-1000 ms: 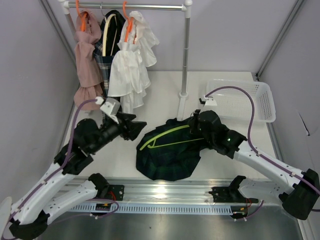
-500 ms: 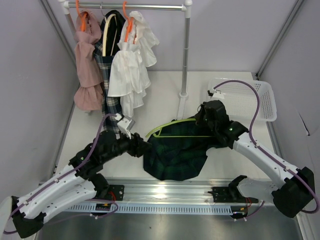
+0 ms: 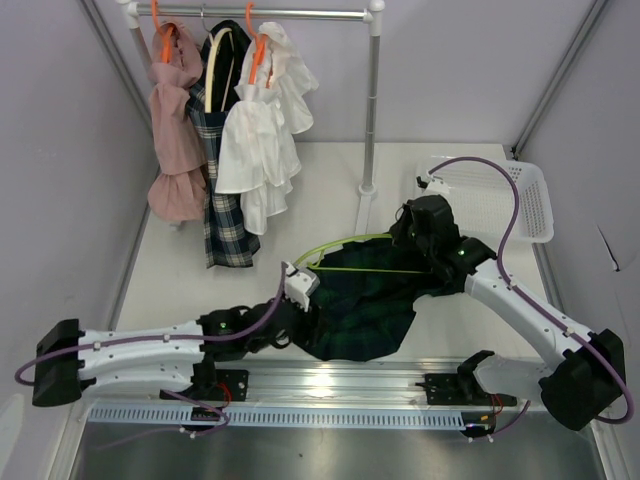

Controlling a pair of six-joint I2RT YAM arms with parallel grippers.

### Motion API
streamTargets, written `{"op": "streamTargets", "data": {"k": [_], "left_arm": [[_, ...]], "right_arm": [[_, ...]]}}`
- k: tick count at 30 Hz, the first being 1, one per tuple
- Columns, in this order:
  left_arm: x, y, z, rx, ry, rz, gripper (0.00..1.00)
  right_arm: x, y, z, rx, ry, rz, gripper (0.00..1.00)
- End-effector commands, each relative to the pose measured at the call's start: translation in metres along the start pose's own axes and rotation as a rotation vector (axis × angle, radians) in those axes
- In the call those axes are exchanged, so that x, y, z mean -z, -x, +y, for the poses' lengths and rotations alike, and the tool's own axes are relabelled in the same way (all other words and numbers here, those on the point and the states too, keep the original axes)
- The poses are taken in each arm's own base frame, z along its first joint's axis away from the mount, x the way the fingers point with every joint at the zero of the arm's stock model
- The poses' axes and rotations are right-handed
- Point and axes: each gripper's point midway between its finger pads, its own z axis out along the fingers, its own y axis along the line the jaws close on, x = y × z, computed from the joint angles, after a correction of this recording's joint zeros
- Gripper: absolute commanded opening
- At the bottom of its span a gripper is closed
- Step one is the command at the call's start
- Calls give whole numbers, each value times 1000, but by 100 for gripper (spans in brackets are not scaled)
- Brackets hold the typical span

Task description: Place the skirt on the hanger

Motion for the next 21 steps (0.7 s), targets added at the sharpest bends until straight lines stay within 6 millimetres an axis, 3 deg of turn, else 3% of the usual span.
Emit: {"op": "streamTargets", "data": {"k": [1, 8, 14, 21], "left_arm": [[-11, 26, 1, 44, 124, -139, 65], [-23, 2, -10, -116, 251, -86, 67], [-29, -4, -16, -149, 291, -79, 68], [-33, -16, -3, -187, 373, -44, 68]], "right_arm": [[5, 22, 6, -22, 13, -50, 0], [7, 23, 4, -21, 14, -51, 0], [9, 23, 3, -24, 17, -52, 0], [11, 24, 5, -28, 28, -57, 0]]}}
